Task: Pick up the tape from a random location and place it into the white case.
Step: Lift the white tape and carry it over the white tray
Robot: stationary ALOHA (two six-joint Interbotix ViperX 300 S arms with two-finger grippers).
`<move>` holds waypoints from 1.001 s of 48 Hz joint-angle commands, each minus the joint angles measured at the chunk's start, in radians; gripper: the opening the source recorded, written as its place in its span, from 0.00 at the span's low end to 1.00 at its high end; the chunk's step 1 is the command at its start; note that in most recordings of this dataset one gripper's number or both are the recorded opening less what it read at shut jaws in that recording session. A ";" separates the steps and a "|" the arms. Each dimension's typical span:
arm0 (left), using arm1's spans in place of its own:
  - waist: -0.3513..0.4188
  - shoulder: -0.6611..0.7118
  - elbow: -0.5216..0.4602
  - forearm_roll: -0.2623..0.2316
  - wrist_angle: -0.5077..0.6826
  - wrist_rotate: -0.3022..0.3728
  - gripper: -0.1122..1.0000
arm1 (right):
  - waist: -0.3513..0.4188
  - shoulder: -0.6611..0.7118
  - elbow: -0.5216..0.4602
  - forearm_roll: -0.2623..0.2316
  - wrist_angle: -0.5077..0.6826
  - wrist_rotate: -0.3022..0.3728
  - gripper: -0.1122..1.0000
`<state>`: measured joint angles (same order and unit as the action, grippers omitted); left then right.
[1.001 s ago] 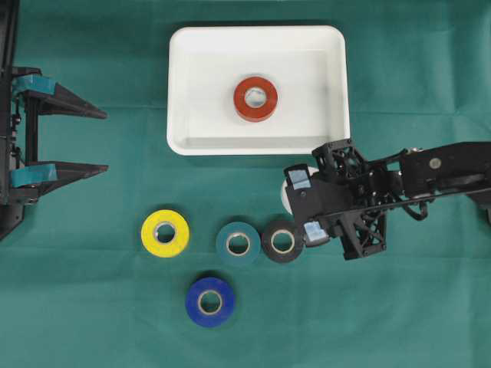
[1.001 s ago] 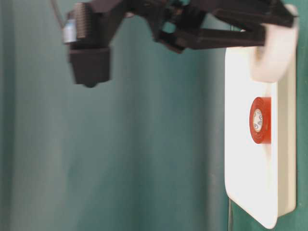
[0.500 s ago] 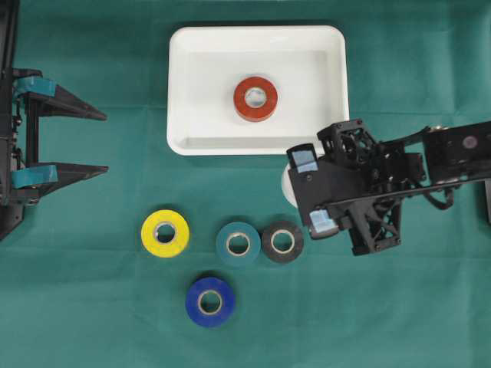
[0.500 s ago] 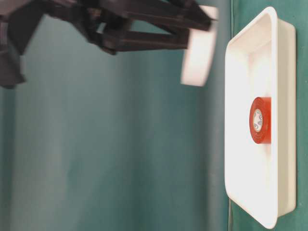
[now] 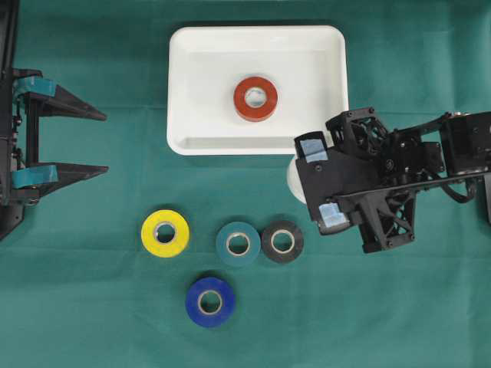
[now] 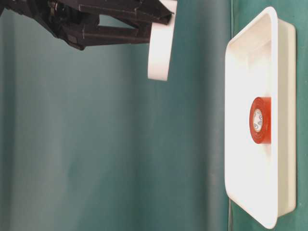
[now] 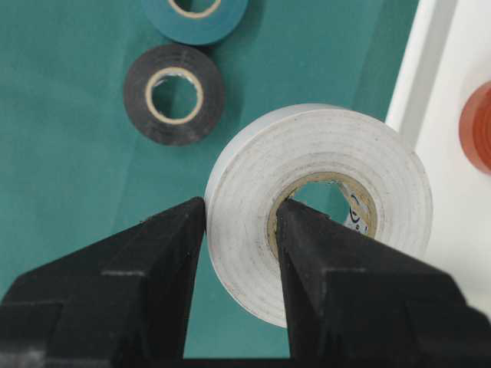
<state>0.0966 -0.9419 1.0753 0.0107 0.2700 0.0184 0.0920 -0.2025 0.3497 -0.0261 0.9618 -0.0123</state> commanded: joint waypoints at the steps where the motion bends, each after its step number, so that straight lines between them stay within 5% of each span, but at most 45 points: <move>1: -0.003 0.005 -0.012 -0.002 -0.009 -0.002 0.94 | 0.002 -0.025 -0.029 0.002 -0.002 0.003 0.40; 48: -0.003 0.005 -0.012 -0.002 -0.009 -0.002 0.94 | 0.002 -0.026 -0.028 -0.002 0.000 0.021 0.40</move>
<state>0.0951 -0.9419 1.0753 0.0107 0.2700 0.0184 0.0920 -0.2010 0.3497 -0.0261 0.9664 0.0046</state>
